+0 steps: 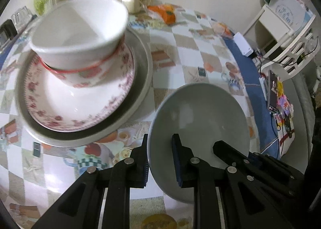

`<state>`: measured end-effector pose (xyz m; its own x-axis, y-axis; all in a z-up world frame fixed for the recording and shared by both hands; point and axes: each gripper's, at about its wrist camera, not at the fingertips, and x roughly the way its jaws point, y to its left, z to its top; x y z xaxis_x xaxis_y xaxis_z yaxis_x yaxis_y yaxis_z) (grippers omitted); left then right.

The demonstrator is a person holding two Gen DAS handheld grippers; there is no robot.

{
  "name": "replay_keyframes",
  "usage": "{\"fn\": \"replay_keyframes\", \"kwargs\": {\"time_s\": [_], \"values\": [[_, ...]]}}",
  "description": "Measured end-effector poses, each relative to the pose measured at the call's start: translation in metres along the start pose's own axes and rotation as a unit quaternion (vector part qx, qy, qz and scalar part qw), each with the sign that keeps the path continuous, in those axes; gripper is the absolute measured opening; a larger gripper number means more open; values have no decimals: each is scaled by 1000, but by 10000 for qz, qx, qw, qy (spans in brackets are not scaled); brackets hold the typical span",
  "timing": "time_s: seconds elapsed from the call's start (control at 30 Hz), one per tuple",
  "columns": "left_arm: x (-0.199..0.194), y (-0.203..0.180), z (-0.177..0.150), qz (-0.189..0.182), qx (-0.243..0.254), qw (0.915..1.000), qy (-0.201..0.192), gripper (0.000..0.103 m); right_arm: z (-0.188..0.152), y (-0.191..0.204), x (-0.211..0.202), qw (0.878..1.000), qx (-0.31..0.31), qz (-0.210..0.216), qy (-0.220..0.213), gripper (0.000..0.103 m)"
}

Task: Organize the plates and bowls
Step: 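Lift the white bowl with the right tool and carry it over the tray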

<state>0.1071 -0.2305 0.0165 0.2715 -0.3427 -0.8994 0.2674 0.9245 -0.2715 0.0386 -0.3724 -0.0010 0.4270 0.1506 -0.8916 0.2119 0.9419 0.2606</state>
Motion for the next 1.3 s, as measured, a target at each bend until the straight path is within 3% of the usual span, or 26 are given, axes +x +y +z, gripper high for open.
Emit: {"fn": "replay_keyframes", "kwargs": {"time_s": [0.53,1.3], "values": [[-77,11,15,29,24,9971,-758,22,23,55,-61,9976,-351,182,-561,16],[-113,60,37,181,-185,9940,-1065,22,48,118,-64,9945,-793,299,-616,16]]}}
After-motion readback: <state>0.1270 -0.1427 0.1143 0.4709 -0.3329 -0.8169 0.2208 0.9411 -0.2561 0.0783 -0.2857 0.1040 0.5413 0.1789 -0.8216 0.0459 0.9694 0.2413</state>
